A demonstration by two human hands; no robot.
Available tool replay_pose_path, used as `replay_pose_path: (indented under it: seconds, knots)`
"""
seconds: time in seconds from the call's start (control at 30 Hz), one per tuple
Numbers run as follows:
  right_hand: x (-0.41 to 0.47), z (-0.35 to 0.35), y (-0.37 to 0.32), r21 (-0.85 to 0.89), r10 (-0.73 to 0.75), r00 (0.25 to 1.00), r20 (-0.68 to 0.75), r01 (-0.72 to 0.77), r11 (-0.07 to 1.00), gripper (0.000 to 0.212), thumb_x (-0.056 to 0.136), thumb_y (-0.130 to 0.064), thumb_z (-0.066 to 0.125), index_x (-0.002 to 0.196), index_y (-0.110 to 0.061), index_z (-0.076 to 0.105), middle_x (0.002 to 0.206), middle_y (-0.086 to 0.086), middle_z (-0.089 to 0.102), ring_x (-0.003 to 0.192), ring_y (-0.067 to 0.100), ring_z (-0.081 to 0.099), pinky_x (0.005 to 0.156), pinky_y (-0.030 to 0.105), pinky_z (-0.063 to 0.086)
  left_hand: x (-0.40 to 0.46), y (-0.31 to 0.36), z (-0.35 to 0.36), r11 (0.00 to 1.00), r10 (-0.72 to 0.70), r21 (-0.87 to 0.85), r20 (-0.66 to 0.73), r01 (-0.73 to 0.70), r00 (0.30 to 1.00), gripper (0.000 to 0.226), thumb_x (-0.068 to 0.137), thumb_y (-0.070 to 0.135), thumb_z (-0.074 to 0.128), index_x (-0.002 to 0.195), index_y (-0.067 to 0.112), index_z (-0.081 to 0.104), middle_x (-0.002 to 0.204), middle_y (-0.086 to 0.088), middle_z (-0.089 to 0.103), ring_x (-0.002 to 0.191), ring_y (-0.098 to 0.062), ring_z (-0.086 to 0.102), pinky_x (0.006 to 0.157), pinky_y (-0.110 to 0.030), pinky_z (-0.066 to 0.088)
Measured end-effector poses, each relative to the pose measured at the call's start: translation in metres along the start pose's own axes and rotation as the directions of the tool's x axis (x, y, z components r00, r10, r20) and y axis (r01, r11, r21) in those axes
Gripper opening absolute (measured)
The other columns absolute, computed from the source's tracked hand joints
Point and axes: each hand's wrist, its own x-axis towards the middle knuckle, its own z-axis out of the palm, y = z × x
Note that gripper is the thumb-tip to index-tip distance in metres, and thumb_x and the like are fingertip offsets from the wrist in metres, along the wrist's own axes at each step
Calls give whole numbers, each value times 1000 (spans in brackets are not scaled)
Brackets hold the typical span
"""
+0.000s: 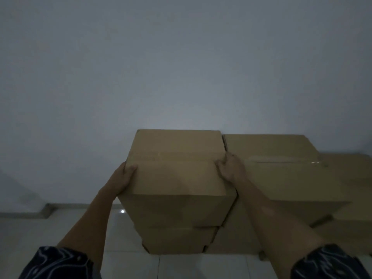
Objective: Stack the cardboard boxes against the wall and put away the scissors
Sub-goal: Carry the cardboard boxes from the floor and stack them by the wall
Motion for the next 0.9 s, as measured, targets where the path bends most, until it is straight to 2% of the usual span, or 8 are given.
replay_pose_path:
  seconds: [0.1,0.2,0.33,0.4,0.47,0.53,0.67,0.9]
  knots:
    - [13,15,4,-194,-18,998,-61,5,981,54,96,-52,50,133,-13,46,136,14,46,121,39,44,101,47,36,13,-19,11,1000,-12,-14,22,12,1000,57,97,46,46,144,15,38,142,-12,50,123,-31,51,104,-43,41]
    - [16,25,9,-179,-72,986,-149,44,983,54,93,-53,54,134,-19,47,135,14,46,119,39,44,98,46,37,20,-29,15,1000,-9,13,13,9,1000,59,97,47,47,145,14,38,142,-12,49,125,-32,50,106,-45,39]
    - [15,19,5,-194,-87,994,-72,71,978,46,96,-49,51,135,-24,47,139,16,41,125,38,41,101,45,36,29,-24,16,978,-18,206,-40,26,999,72,94,48,52,150,13,24,147,-18,40,129,-40,45,107,-50,36]
    - [14,9,1,-170,-76,996,-50,66,983,38,96,-49,51,124,-23,51,139,16,40,127,38,41,101,46,38,27,-7,20,925,73,381,-138,-15,988,69,93,37,56,150,13,24,145,-20,38,126,-44,44,101,-53,38]
    - [7,-4,3,-120,-51,997,-58,44,992,41,96,-47,52,130,-24,52,144,16,37,129,38,42,102,46,39,25,19,32,827,291,537,-158,-165,944,56,91,32,54,140,9,41,136,-22,47,117,-45,51,96,-54,43]
    - [-8,-20,19,-128,-14,996,-83,3,992,47,97,-47,49,140,-28,48,147,14,36,132,37,40,106,46,36,17,51,58,704,473,598,10,-384,881,54,89,37,43,129,3,56,126,-24,58,112,-44,56,95,-52,46]
    - [-55,-61,80,-139,124,988,-91,-136,981,60,97,-54,46,151,-31,34,154,11,32,136,36,37,110,45,32,-31,112,135,621,497,483,366,-617,787,53,85,38,43,131,14,55,126,-14,59,116,-34,55,101,-39,41]
    - [-166,-132,239,-108,370,921,-119,-383,917,66,98,-55,43,154,-26,26,156,14,31,141,36,31,114,50,25,-129,186,298,469,632,331,522,-819,573,56,80,45,29,120,21,61,110,-6,66,104,-31,60,93,-45,45]
